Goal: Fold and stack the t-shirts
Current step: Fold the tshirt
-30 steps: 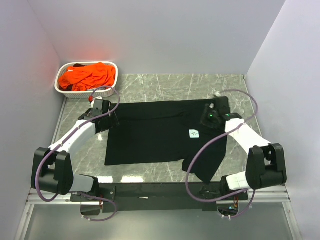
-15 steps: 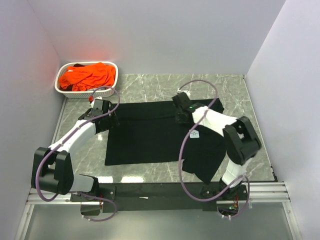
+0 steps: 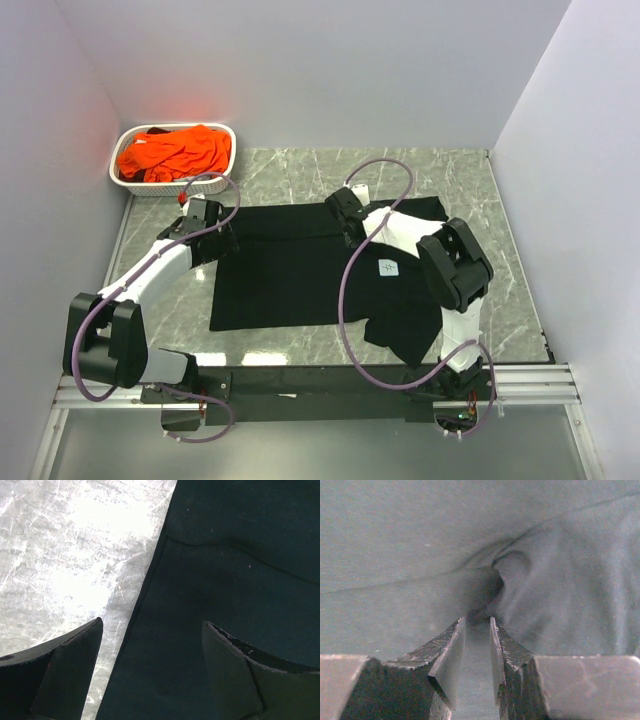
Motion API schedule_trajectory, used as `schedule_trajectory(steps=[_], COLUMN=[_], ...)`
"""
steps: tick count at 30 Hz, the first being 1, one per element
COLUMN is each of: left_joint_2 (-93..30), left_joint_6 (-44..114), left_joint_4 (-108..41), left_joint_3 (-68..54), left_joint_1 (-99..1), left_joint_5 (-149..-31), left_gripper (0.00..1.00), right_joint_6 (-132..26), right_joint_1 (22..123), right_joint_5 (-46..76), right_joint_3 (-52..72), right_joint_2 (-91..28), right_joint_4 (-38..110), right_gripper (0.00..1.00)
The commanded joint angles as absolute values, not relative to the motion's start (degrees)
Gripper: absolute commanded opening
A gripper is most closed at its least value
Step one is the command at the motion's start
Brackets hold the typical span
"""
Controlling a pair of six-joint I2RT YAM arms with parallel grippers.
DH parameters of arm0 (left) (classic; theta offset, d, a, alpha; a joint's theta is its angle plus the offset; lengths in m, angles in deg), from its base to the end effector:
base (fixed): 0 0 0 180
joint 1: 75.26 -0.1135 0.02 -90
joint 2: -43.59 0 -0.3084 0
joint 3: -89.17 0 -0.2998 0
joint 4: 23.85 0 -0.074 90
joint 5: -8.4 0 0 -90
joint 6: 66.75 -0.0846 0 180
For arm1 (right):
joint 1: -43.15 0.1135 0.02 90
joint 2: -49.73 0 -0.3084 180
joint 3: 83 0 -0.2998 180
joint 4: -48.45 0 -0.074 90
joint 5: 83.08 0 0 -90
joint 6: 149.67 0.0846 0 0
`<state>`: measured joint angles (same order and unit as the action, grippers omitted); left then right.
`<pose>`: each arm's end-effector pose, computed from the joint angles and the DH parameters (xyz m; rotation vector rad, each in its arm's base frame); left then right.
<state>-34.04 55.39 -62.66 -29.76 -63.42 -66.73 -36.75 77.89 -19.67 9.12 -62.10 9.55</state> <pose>0.3273 -0.0464 0.2011 -0.5381 2.4315 0.0106 0.4135 0.2407 0.1449 -0.1156 2.5027 -0.2266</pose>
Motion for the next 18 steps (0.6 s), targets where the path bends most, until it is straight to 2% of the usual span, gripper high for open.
schedule_trajectory(steps=[1,15,18], left_joint_2=[-34.2,-34.4,-34.4], left_joint_6=[54.5,54.5,54.5], left_joint_4=[-62.0,-62.0,-62.0], left_joint_3=[-27.9,-28.0,-28.0], left_joint_1=[-63.3,-63.3,-63.3], left_joint_5=[-66.9,-67.0,-67.0], left_gripper=[0.86,0.86,0.86], right_joint_6=[-35.1,-36.1,-36.6], right_joint_1=[78.6,78.7,78.7], right_joint_5=[-24.6,-23.7,-23.6], right_joint_3=[7.2,6.4,6.4], right_joint_2=[-62.5,-65.1,-65.6], right_joint_4=[7.6,8.7,8.9], right_gripper=[0.34,0.32,0.26])
